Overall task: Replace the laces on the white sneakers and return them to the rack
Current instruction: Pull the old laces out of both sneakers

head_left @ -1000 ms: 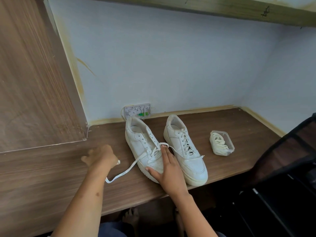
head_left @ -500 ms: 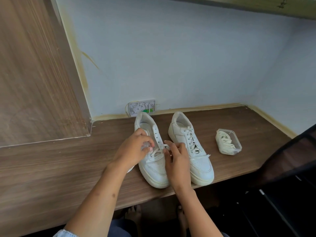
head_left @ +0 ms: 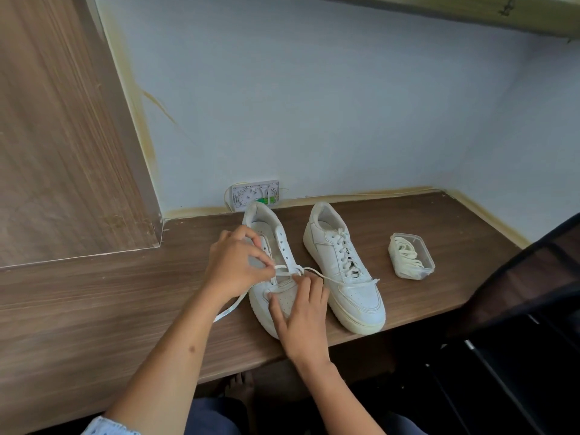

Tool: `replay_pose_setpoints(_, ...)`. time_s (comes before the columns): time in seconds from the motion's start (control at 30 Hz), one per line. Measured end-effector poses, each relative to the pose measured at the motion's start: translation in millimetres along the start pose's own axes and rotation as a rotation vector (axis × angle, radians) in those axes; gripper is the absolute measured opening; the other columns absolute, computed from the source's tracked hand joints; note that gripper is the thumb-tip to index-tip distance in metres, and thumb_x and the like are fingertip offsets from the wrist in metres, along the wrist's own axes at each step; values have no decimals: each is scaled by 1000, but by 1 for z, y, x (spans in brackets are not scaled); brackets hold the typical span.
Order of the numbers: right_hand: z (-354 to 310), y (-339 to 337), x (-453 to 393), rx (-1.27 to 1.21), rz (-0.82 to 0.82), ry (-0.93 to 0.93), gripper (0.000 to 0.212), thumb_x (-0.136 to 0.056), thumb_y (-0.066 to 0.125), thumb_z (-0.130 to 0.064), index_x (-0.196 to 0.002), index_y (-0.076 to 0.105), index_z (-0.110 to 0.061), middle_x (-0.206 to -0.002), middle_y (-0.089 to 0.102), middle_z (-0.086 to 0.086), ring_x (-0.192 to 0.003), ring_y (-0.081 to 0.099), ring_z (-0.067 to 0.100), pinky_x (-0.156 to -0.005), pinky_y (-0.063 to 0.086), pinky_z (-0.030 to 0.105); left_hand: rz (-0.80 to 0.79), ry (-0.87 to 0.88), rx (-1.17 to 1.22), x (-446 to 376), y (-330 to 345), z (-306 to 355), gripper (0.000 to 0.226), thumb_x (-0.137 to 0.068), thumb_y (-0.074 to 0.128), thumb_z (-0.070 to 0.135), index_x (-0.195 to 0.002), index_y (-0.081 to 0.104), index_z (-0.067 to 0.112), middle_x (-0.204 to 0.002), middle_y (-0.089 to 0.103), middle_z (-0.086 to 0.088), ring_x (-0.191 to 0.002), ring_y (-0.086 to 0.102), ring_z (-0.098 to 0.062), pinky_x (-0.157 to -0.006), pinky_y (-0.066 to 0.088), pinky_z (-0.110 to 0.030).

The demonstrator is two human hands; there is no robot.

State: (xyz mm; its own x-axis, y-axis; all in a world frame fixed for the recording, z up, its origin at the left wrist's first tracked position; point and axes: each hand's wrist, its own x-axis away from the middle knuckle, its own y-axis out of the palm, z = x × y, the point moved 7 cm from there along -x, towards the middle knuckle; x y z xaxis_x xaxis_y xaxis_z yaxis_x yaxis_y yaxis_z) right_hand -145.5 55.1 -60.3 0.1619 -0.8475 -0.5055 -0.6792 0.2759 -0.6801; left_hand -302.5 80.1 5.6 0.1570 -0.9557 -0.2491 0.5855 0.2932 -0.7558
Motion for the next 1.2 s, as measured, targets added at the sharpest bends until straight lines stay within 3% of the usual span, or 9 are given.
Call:
replay_pose_setpoints(0.13, 0, 1, 0, 5, -1, 5, 44, -95, 53, -48, -121, 46, -13, -121, 44, 4, -105, 42, 19, -95, 42, 34, -210, -141, -90, 9, 0, -17, 16, -69, 79, 44, -60, 66, 46, -97, 51, 19, -100, 39, -11, -85, 29, -31)
replay_pose_setpoints(0.33, 1, 1, 5, -45, -66, -46, 54, -93, 55, -50, -130, 45, -12, -131, 39, 6, -118, 40, 21, -102, 41, 36, -18, 13, -46, 7, -8, 6, 5, -79, 70, 48, -79, 70, 43, -93, 57, 19, -87, 51, -5, -78, 40, -30)
replay_pose_setpoints(0.47, 3, 4, 11, -80, -63, -60, 63, -95, 52, -51, -141, 39, -10, -145, 36, 7, -136, 37, 21, -109, 40, 35, 14, 143, -290, 4, 16, 25, 25, -85, 64, 52, -104, 71, 38, -108, 55, 16, -105, 46, -12, -93, 29, -31)
replay_pose_setpoints(0.63, 5, 3, 14, -5, -90, -94, 77, -95, 42, -62, -148, 33, -8, -156, 32, 8, -145, 27, 15, -113, 31, 26, 113, 181, -388, 2, 18, 34, 13, -80, 74, 39, -88, 75, 29, -103, 59, 11, -103, 48, -18, -92, 25, -32)
replay_pose_setpoints(0.87, 8, 7, 16, 52, -134, 18, 87, -91, 38, -68, -150, 24, -6, -156, 30, 13, -144, 30, 21, -110, 34, 27, -33, 156, -452, 3, 25, 31, 20, -92, 58, 41, -104, 73, 35, -119, 46, 16, -115, 36, -15, -100, 21, -32)
replay_pose_setpoints(0.93, 7, 7, 16, 64, -108, 32, 84, -92, 40, -66, -149, 26, -5, -153, 35, 15, -143, 34, 23, -109, 40, 30, -50, 165, -399, 2, 22, 30, 18, -94, 57, 35, -103, 73, 33, -122, 46, 17, -113, 40, -14, -96, 29, -30)
replay_pose_setpoints(1.0, 6, 8, 17, 70, -101, 45, 83, -93, 39, -66, -149, 25, -6, -154, 33, 16, -143, 33, 24, -109, 42, 34, 16, 108, -272, 0, 10, 23, 15, -94, 60, 28, -97, 74, 25, -121, 48, 15, -102, 49, -13, -77, 39, -29)
replay_pose_setpoints(1.1, 3, 10, 19, 33, -164, 59, 86, -95, 36, -66, -154, 13, -8, -160, 17, 14, -149, 17, 20, -118, 25, 29, 136, -21, -111, -1, -6, -1, 12, -93, 61, 19, -92, 72, 13, -117, 47, 7, -84, 55, -13, -63, 39, -29)
replay_pose_setpoints(1.2, -1, 9, 20, -32, -197, 31, 83, -97, 34, -62, -155, 3, -9, -163, 5, 10, -150, 1, 14, -121, 9, 24, 54, -68, -26, 0, 3, -16, 14, -96, 56, 22, -95, 65, 11, -118, 45, 5, -93, 59, -18, -78, 49, -36)
